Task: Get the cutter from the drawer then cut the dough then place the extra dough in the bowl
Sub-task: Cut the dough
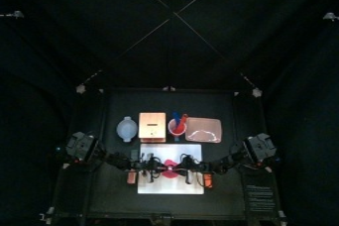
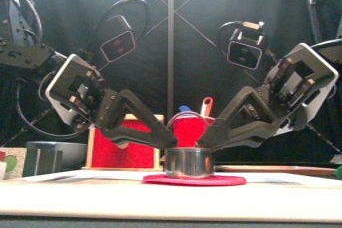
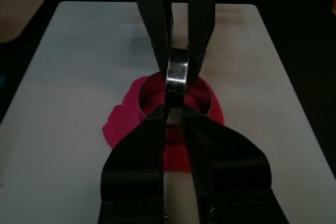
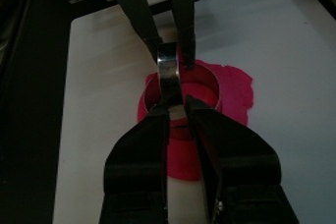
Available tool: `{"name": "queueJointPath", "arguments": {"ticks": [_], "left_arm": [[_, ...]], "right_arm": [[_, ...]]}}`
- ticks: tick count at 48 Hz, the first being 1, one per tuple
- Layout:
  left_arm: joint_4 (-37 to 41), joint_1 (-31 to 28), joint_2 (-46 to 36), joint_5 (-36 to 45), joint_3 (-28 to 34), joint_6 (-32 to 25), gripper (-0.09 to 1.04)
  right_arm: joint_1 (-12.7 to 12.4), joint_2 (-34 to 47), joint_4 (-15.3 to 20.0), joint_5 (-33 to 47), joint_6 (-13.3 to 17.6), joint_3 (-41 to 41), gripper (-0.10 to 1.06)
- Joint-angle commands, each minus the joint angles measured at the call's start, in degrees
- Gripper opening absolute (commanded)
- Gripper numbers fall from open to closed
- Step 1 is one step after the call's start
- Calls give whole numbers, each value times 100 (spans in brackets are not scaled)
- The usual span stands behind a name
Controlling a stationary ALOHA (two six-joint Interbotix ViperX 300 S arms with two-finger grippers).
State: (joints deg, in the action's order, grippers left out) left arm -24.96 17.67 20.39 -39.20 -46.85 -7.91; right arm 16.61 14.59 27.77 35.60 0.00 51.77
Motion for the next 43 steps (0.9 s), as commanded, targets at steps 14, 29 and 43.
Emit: {"name": "queueJointPath", "arguments": {"ticks": [14, 29, 43], "left_arm": [[-149, -114, 114, 554, -53, 26, 42], [-149, -123, 123, 598, -62, 18, 42], [-149, -123, 141, 615, -79, 18, 42]], "right_arm": [[-281, 132, 35, -281, 44, 0, 43], [-352, 202, 35, -343, 44, 0, 43], [-352, 237, 35, -378, 53, 9, 43]]}}
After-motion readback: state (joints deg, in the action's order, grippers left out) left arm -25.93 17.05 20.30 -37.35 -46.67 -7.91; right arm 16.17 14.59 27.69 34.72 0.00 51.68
